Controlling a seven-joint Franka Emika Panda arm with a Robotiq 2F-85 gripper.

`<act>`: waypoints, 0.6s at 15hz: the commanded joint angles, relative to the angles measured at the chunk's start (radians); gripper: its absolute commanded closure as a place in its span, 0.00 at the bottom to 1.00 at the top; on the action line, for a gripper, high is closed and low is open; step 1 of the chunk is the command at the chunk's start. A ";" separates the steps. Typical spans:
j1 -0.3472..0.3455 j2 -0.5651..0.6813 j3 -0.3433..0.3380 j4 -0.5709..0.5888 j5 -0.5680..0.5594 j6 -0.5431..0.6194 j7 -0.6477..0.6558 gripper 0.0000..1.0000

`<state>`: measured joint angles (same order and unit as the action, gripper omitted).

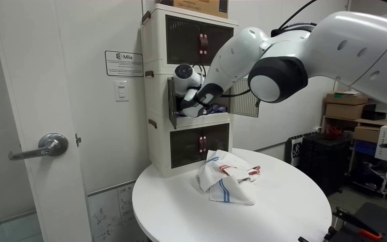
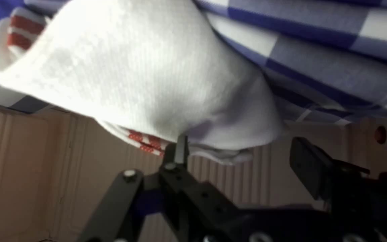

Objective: Put the towel in the middle drawer

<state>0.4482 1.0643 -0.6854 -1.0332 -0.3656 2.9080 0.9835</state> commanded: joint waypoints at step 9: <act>-0.163 -0.379 0.338 -0.326 0.050 -0.179 -0.464 0.00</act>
<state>0.3034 0.7916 -0.3730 -1.2451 -0.3220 2.7915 0.6074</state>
